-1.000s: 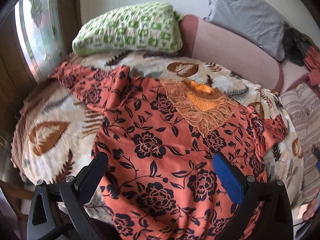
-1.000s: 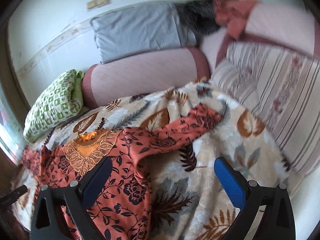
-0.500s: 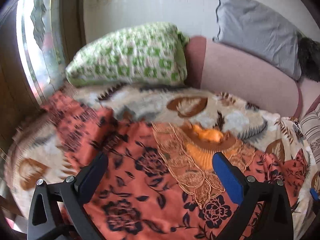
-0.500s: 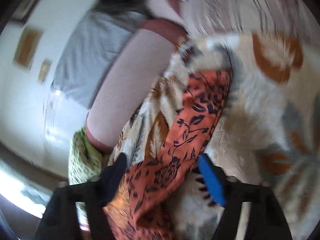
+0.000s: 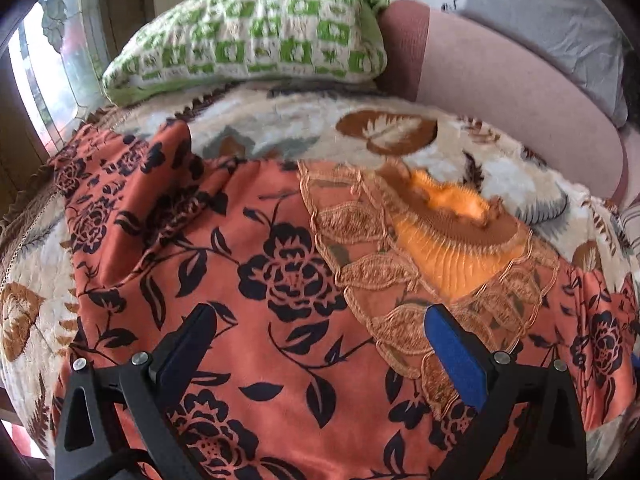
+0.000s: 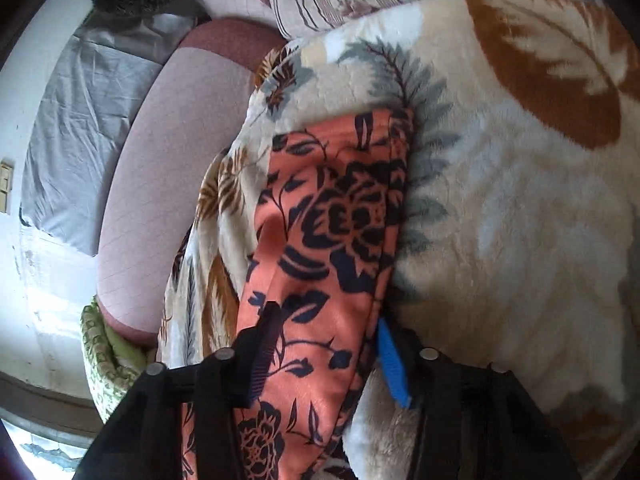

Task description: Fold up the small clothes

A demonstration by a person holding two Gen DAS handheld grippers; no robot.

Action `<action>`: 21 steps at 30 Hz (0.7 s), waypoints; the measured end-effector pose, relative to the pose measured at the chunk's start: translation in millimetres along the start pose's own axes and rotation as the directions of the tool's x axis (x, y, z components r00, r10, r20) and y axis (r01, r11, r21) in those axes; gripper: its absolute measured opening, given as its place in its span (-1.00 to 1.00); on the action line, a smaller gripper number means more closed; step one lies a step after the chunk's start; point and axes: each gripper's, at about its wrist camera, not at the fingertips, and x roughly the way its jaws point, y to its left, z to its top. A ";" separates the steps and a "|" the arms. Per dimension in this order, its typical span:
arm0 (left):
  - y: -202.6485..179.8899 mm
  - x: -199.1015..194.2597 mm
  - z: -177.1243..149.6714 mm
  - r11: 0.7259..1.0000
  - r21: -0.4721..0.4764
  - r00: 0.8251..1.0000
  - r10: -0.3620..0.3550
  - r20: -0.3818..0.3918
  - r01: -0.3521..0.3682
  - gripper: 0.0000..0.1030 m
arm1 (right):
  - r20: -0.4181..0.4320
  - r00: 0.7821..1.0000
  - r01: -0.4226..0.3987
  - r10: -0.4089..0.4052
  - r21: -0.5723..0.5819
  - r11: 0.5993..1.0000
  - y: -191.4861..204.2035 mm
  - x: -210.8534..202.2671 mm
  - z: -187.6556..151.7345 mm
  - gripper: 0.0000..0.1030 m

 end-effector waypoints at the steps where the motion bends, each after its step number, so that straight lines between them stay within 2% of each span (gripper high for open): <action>1: 0.6 1.4 0.3 1.000 0.006 1.000 0.003 -0.004 -0.003 1.00 | -0.006 1.000 -0.016 0.016 -0.010 1.000 0.9 1.9 1.1 -0.37; 2: 1.6 2.6 0.6 1.000 0.015 1.000 0.011 -0.009 -0.011 1.00 | -0.017 0.999 -0.033 0.033 -0.010 0.999 -3.0 6.3 1.7 -0.58; 3: 2.6 4.2 1.3 0.999 0.023 1.000 0.024 -0.018 -0.023 1.00 | -0.019 0.999 -0.038 0.038 -0.006 0.999 -3.6 7.1 1.2 -0.67; 5: 5.8 6.5 3.6 0.999 0.033 0.998 0.043 -0.036 -0.042 1.00 | 0.008 0.999 -0.050 0.050 -0.014 0.999 0.4 1.2 0.2 -0.74; 8: 16.0 3.1 8.5 0.998 0.017 0.997 0.066 -0.031 -0.066 1.00 | 0.053 0.985 -0.157 0.163 -0.106 0.982 31.2 -22.0 -7.3 -0.78; 11: 30.0 -3.2 13.8 0.997 -0.016 0.997 0.078 -0.016 -0.078 1.00 | 0.037 0.953 -0.286 0.302 -0.228 0.931 79.1 -47.4 -33.3 -0.78; 13: 40.2 -8.2 18.3 0.995 -0.036 0.996 0.088 -0.001 -0.088 1.00 | 0.007 0.933 -0.342 0.359 -0.284 0.896 104.9 -59.2 -54.2 -0.78; 15: 50.4 -13.4 22.5 0.993 -0.055 0.994 0.107 0.019 -0.106 1.00 | -0.042 0.903 -0.415 0.428 -0.346 0.841 137.0 -71.9 -85.3 -0.78; 19: 76.7 -20.9 30.0 0.984 -0.090 0.986 0.160 0.047 -0.155 1.00 | -0.176 0.866 -0.496 0.468 -0.430 0.755 197.4 -72.6 -149.0 -0.78; 21: 92.3 -21.6 31.7 0.978 -0.121 0.983 0.175 0.049 -0.168 1.00 | -0.247 0.858 -0.512 0.450 -0.473 0.717 229.0 -61.6 -190.3 -0.78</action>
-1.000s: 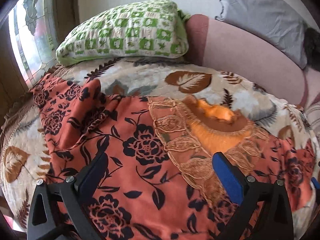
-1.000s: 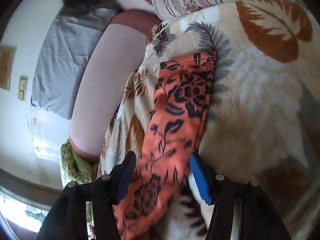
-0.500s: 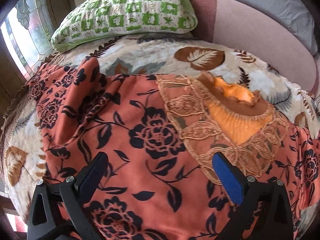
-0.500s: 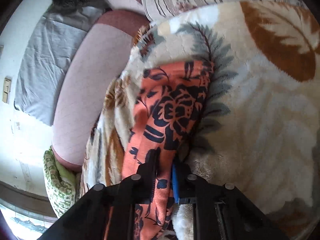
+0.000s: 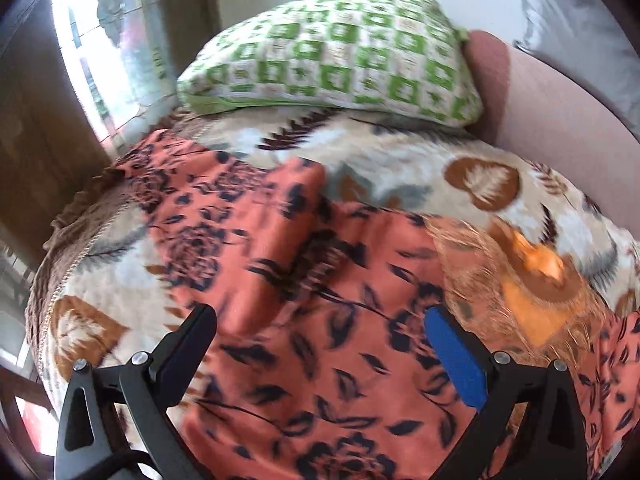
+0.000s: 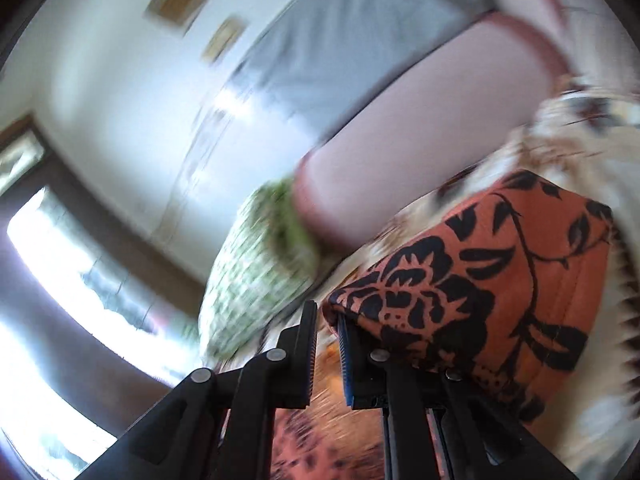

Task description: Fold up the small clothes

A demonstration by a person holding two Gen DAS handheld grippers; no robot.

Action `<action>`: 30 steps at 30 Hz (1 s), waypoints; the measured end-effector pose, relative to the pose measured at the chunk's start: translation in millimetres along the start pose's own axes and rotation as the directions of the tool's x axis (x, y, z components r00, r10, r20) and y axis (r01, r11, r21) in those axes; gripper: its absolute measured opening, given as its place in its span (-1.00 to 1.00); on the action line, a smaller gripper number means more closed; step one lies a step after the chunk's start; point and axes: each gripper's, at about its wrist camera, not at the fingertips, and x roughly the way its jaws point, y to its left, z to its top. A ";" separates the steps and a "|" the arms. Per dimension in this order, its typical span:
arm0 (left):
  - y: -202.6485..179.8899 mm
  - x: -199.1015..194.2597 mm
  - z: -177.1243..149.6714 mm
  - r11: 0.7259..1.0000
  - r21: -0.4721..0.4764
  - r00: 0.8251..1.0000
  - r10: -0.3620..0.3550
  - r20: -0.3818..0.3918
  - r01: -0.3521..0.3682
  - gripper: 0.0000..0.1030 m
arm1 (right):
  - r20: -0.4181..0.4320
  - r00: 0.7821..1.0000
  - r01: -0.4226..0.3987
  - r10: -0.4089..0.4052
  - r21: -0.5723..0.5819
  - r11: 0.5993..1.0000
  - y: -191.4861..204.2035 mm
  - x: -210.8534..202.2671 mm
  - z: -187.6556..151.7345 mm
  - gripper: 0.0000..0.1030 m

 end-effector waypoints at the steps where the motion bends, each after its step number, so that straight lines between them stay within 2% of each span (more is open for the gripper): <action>1: 7.0 2.1 2.1 1.000 -0.017 1.000 0.007 -0.002 -0.007 1.00 | -0.038 0.999 -0.009 0.009 -0.017 1.000 13.7 16.0 -11.1 -0.78; 3: 24.0 8.1 5.5 0.998 -0.058 1.000 0.021 -0.014 -0.022 1.00 | -0.133 0.991 -0.024 0.020 -0.027 0.999 31.5 48.7 -32.3 -0.78; 5: 41.1 14.0 8.9 0.995 -0.098 0.999 0.029 -0.033 -0.033 1.00 | -0.235 0.972 -0.025 0.015 -0.040 0.999 43.0 80.5 -56.7 -0.76; 6: 47.7 15.7 10.3 0.993 -0.113 0.999 0.030 -0.039 -0.034 1.00 | -0.312 0.950 -0.031 0.011 -0.057 0.998 51.7 100.7 -74.8 -0.74; 7: 50.2 16.9 10.5 0.992 -0.121 0.999 0.029 -0.041 -0.034 1.00 | -0.373 0.928 -0.043 0.013 -0.070 0.997 57.0 113.7 -89.2 -0.64; 9: 59.3 18.3 12.0 0.990 -0.139 0.999 0.026 -0.043 -0.032 1.00 | -0.466 0.885 -0.059 0.020 -0.069 0.996 50.9 121.0 -112.7 -0.13; 10: 62.1 19.2 12.9 0.989 -0.143 0.999 0.025 -0.044 -0.031 1.00 | -0.480 0.877 -0.068 0.037 -0.047 0.997 48.1 119.8 -120.3 0.41; 11: 64.1 19.6 13.4 0.988 -0.150 0.999 0.018 -0.045 -0.024 1.00 | -0.473 0.879 -0.077 0.055 -0.028 0.997 43.6 110.9 -123.0 0.53; 14: 58.2 17.0 12.2 0.988 -0.151 0.998 -0.046 -0.041 0.040 1.00 | -0.412 0.908 -0.083 0.075 -0.003 0.997 29.6 86.2 -104.5 0.53; 16: 44.5 8.9 10.3 0.987 -0.122 0.994 -0.105 -0.007 0.103 1.00 | -0.329 0.942 -0.051 0.064 0.047 0.998 4.2 52.4 -82.8 0.53; 19: 3.7 -10.6 3.8 0.977 0.028 0.975 -0.214 0.061 0.213 1.00 | -0.229 0.972 -0.024 0.057 0.146 0.989 -32.4 12.9 -60.3 0.51; 22: -36.4 -19.5 -8.0 0.944 0.199 0.958 -0.280 0.063 0.263 1.00 | -0.188 0.981 -0.009 0.057 0.251 0.968 -71.5 -13.9 -52.5 0.43; 25: -76.1 -16.0 -23.9 0.904 0.337 0.955 -0.293 0.037 0.264 1.00 | -0.166 0.980 -0.040 0.107 0.364 0.931 -108.1 -26.1 -59.2 0.17; 28: -94.9 -7.9 -30.9 0.878 0.359 0.942 -0.335 -0.006 0.315 1.00 | -0.168 0.979 -0.028 0.112 0.436 0.899 -133.6 -31.8 -66.0 0.09; 30: -103.8 -0.7 -29.2 0.876 0.313 0.924 -0.383 -0.013 0.367 1.00 | -0.202 0.976 0.020 0.079 0.445 0.895 -141.9 -24.7 -68.7 0.03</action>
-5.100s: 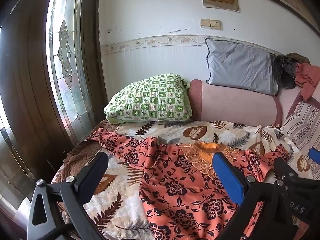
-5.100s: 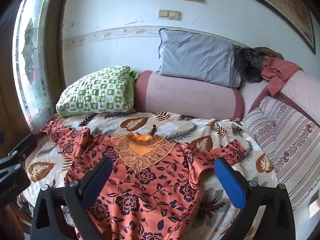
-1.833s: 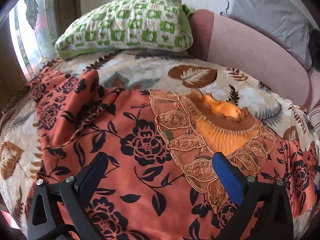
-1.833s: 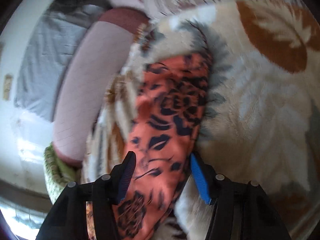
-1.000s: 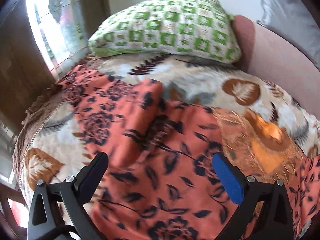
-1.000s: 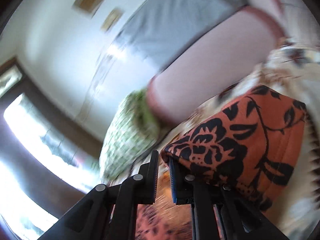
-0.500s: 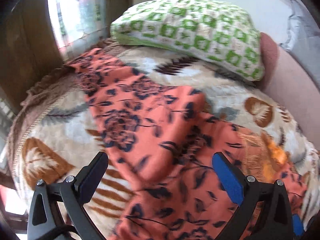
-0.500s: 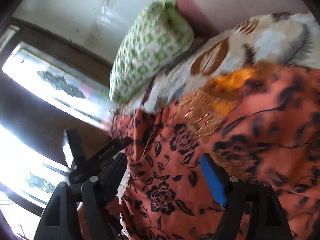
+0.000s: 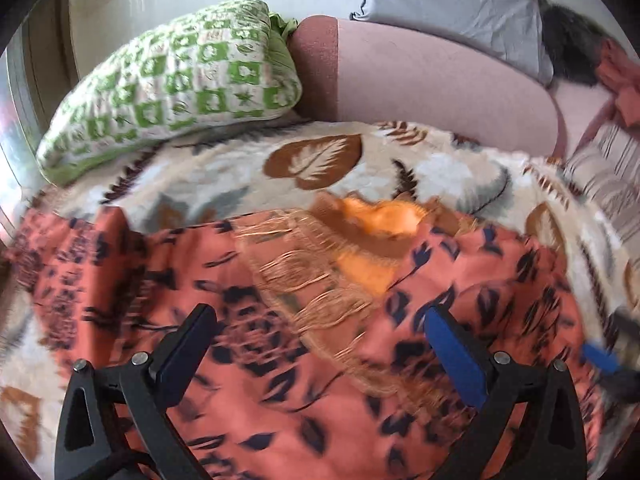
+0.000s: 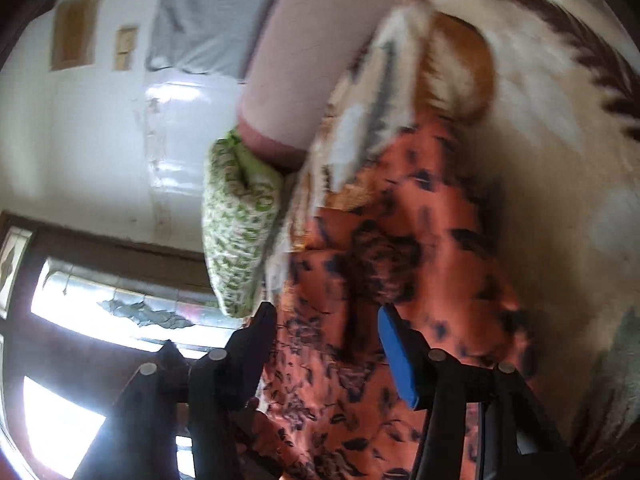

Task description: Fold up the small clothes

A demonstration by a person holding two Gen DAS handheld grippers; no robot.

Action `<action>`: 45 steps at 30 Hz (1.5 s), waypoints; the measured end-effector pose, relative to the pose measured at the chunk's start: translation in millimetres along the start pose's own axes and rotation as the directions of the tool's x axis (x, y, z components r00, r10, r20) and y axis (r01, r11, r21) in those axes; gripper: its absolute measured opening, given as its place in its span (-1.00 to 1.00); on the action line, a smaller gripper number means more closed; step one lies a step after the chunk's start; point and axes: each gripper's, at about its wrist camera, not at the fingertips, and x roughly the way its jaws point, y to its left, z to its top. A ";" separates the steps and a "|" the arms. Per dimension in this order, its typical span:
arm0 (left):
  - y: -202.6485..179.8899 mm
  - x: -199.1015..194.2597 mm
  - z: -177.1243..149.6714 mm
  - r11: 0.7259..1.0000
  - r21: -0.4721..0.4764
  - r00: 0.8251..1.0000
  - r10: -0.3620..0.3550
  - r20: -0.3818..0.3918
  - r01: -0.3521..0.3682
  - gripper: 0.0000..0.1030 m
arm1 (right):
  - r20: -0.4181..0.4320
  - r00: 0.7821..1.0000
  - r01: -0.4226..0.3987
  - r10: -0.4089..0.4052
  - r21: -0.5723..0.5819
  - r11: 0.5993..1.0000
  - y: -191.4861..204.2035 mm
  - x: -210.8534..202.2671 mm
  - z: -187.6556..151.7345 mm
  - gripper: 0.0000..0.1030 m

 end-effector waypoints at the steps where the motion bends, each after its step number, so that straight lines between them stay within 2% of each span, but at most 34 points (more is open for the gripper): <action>1: 2.0 4.8 2.0 1.000 -0.017 1.000 -0.014 0.001 0.014 1.00 | 0.000 1.000 0.014 -0.014 0.000 1.000 -0.6 2.9 1.3 0.03; 4: 1.3 26.7 1.3 0.994 -0.075 0.995 -0.083 -0.055 0.079 0.99 | -0.021 0.992 0.125 -0.125 -0.016 0.992 -5.4 11.4 5.4 0.02; 5: 2.0 40.0 -2.0 0.988 -0.110 0.986 -0.122 -0.117 0.109 0.82 | -0.041 0.982 0.184 -0.184 -0.015 0.983 -9.7 17.4 6.4 -0.03; 6: 1.6 46.8 -4.5 0.981 -0.133 0.975 -0.159 -0.153 0.139 0.43 | -0.059 0.975 0.213 -0.214 -0.017 0.977 -13.7 20.7 7.6 -0.09; 7: 0.3 51.0 -7.1 0.976 -0.148 0.967 -0.185 -0.176 0.160 0.28 | -0.068 0.973 0.221 -0.222 -0.023 0.975 -15.0 22.2 8.2 -0.16; 8: -3.0 48.5 -8.0 0.984 -0.121 0.974 -0.153 -0.168 0.133 0.07 | -0.068 0.973 0.218 -0.220 -0.026 0.976 -14.0 22.6 8.8 -0.16; 9: -6.7 43.8 -7.4 0.989 -0.087 0.978 -0.136 -0.158 0.124 -0.39 | -0.068 0.972 0.224 -0.226 -0.035 0.974 -12.2 23.3 9.9 -0.16; 10: -8.1 41.8 -7.6 0.986 -0.080 0.975 -0.156 -0.157 0.145 -0.66 | -0.071 0.970 0.229 -0.232 -0.042 0.972 -11.3 23.6 10.1 -0.16; 11: -7.2 37.7 -7.5 0.979 -0.094 0.968 -0.195 -0.158 0.182 -0.72 | -0.073 0.969 0.235 -0.237 -0.044 0.971 -11.0 24.7 9.8 -0.16; 14: 1.0 23.0 -13.5 0.971 -0.126 0.966 -0.219 -0.137 0.203 -0.76 | -0.072 0.967 0.243 -0.246 -0.045 0.969 -8.2 29.9 9.5 -0.16; 17: 13.5 3.3 -26.3 0.973 -0.145 0.972 -0.198 -0.123 0.180 -0.76 | -0.075 0.969 0.234 -0.235 -0.028 0.972 -6.1 36.0 10.6 -0.16; 20: 2.8 -29.6 -35.3 0.992 -0.032 0.991 -0.125 -0.056 0.124 -0.71 | -0.080 0.971 0.226 -0.226 -0.008 0.974 -12.7 26.6 11.6 -0.16; 22: -4.4 -43.3 -39.2 0.995 -0.002 0.995 -0.096 -0.030 0.096 -0.24 | -0.085 0.972 0.222 -0.221 -0.002 0.975 -13.2 26.3 12.6 -0.16; 23: -5.4 -48.6 -42.5 0.996 -0.021 0.996 -0.089 -0.026 0.089 0.23 | -0.087 0.972 0.219 -0.218 0.000 0.976 -13.7 25.4 12.7 -0.16; 24: -5.6 -51.7 -45.8 0.996 -0.048 0.997 -0.071 -0.025 0.070 0.50 | -0.090 0.973 0.214 -0.213 0.003 0.977 -14.2 25.4 13.2 -0.16; 25: -3.2 -49.3 -45.8 0.996 -0.068 0.998 -0.052 -0.029 0.050 0.52 | -0.093 0.974 0.208 -0.207 0.007 0.978 -15.8 23.9 13.7 -0.16; 27: -8.6 -51.8 -48.9 0.994 -0.086 0.997 -0.072 -0.039 0.068 0.53 | -0.101 0.975 0.200 -0.197 0.012 0.980 -17.3 23.3 14.8 -0.16; 29: -19.1 -54.5 -53.1 0.993 -0.088 0.996 -0.078 -0.052 0.073 0.62 | -0.105 0.976 0.194 -0.191 0.020 0.981 -19.1 22.1 15.4 -0.16; 32: -44.5 -48.3 -53.6 0.998 -0.062 0.997 -0.031 -0.068 0.027 0.63 | -0.108 0.974 0.202 -0.199 0.015 0.979 -17.8 22.3 15.7 -0.16; 35: -76.2 -29.8 -54.0 0.999 0.042 0.995 0.030 -0.096 -0.027 0.63 | -0.116 0.974 0.197 -0.194 0.020 0.980 -17.9 22.1 16.3 -0.16; 37: -93.7 -9.0 -57.0 0.992 0.104 0.984 0.090 -0.152 -0.074 0.63 | -0.124 0.976 0.184 -0.178 0.037 0.982 -20.3 21.8 18.1 -0.16; 41: -111.4 11.3 -65.3 0.982 0.171 0.978 0.106 -0.181 -0.075 0.62 | -0.132 0.975 0.184 -0.177 0.040 0.982 -21.4 23.1 19.6 -0.15; 43: -106.7 11.7 -65.1 0.985 0.149 0.980 0.108 -0.165 -0.083 0.32 | -0.135 0.974 0.189 -0.183 0.029 0.982 -20.9 24.0 20.6 -0.15; 44: -104.5 11.0 -63.7 0.986 0.144 0.980 0.108 -0.167 -0.084 -0.01 | -0.136 0.973 0.190 -0.184 0.027 0.981 -20.5 24.1 20.5 -0.15; 45: -101.5 9.4 -61.1 0.985 0.148 0.979 0.114 -0.166 -0.089 -0.43 | -0.137 0.973 0.191 -0.186 0.025 0.981 -20.4 24.2 20.8 -0.15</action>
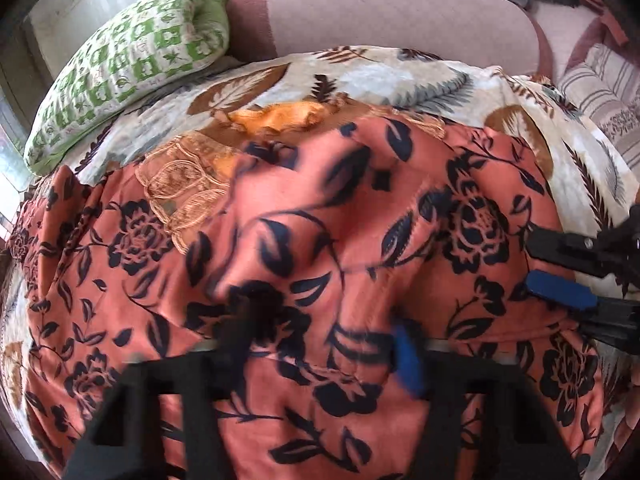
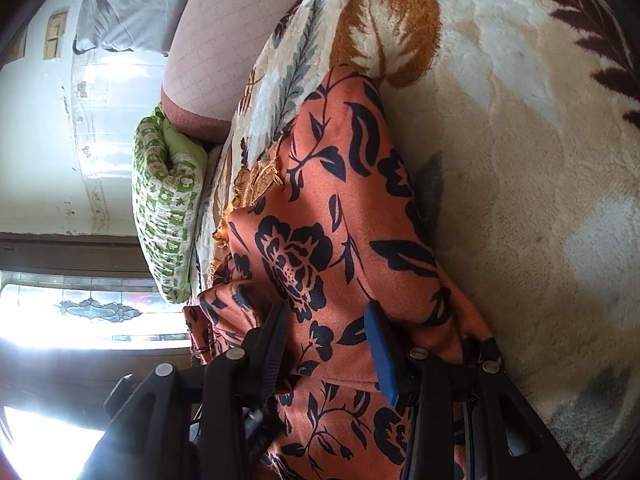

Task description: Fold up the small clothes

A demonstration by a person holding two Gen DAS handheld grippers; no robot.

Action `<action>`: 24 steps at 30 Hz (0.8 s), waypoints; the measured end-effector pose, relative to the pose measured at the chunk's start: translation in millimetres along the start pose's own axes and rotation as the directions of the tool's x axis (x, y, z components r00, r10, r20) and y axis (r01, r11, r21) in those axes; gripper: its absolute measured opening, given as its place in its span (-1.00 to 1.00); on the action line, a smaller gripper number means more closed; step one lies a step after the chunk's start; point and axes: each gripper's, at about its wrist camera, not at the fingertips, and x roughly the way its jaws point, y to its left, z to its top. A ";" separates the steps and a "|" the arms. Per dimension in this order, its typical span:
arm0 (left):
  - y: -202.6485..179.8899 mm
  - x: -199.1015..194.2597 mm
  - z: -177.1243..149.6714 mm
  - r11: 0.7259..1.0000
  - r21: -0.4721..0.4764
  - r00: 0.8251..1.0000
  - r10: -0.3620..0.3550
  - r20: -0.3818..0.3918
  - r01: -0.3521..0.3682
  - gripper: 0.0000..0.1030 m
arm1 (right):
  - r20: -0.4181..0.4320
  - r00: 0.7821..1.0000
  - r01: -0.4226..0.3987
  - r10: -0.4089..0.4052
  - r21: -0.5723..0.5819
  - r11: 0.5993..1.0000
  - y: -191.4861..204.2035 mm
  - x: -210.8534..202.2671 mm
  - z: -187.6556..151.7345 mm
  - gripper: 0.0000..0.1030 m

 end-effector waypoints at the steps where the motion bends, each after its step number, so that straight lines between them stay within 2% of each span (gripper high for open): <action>1: 3.2 -1.3 1.9 1.000 0.006 1.000 0.002 -0.004 -0.002 -0.53 | -0.001 1.000 0.001 -0.001 -0.002 1.000 0.4 0.0 0.1 -0.16; 4: 25.0 -7.8 7.1 0.997 -0.041 0.997 -0.068 -0.021 0.067 -0.63 | 0.000 1.000 0.007 -0.007 -0.012 1.000 1.9 -0.1 -0.1 -0.16; 6: 46.2 -20.8 9.4 0.992 -0.093 0.996 -0.085 0.001 0.084 -0.63 | 0.003 1.000 0.007 -0.007 -0.013 1.000 3.1 -0.8 -0.8 -0.16; 7: 58.2 -28.9 10.2 0.986 -0.120 0.993 -0.114 0.019 0.115 -0.63 | 0.007 1.000 0.009 -0.009 -0.016 1.000 4.5 -1.5 -1.3 -0.16; 9: 85.2 -40.7 11.3 0.959 -0.185 0.977 -0.212 0.036 0.215 -0.60 | 0.013 1.000 0.017 -0.017 -0.027 0.999 6.6 -2.3 -2.4 -0.16; 10: 95.4 -41.2 12.9 0.950 -0.212 0.973 -0.227 0.033 0.229 -0.58 | 0.015 1.000 0.024 -0.023 -0.033 0.999 8.0 -2.4 -2.9 -0.16; 12: 135.4 -40.1 13.3 0.925 -0.323 0.978 -0.208 0.014 0.201 -0.53 | 0.018 0.999 0.033 -0.032 -0.043 0.999 9.9 -2.2 -3.7 -0.16; 14: 168.1 -35.2 9.2 0.900 -0.416 0.989 -0.149 -0.006 0.133 -0.50 | 0.019 0.999 0.032 -0.031 -0.042 0.999 9.4 -2.1 -4.5 -0.16; 15: 190.4 -31.0 3.6 0.881 -0.467 0.994 -0.100 -0.039 0.070 -0.48 | 0.020 0.999 0.029 -0.028 -0.038 0.999 9.0 -2.2 -4.9 -0.16; 18: 220.8 -28.3 -11.8 0.856 -0.517 0.995 -0.034 -0.097 -0.021 -0.48 | 0.024 0.999 0.024 -0.023 -0.032 0.999 8.1 -3.1 -5.0 -0.16; 21: 218.5 -37.7 -19.4 0.868 -0.495 0.997 0.005 -0.077 -0.043 -0.44 | 0.072 0.997 0.003 0.000 -0.047 0.999 13.2 -11.0 -5.5 -0.16; 23: 207.6 -43.3 -17.7 0.884 -0.467 0.999 -0.008 -0.039 -0.011 -0.40 | 0.118 0.992 -0.023 0.035 -0.100 0.995 23.3 -20.0 -5.8 -0.13; 24: 195.8 -46.2 -14.4 0.898 -0.440 1.000 -0.018 -0.013 0.010 -0.32 | 0.133 0.990 -0.039 0.055 -0.124 0.991 28.7 -23.4 -6.8 -0.14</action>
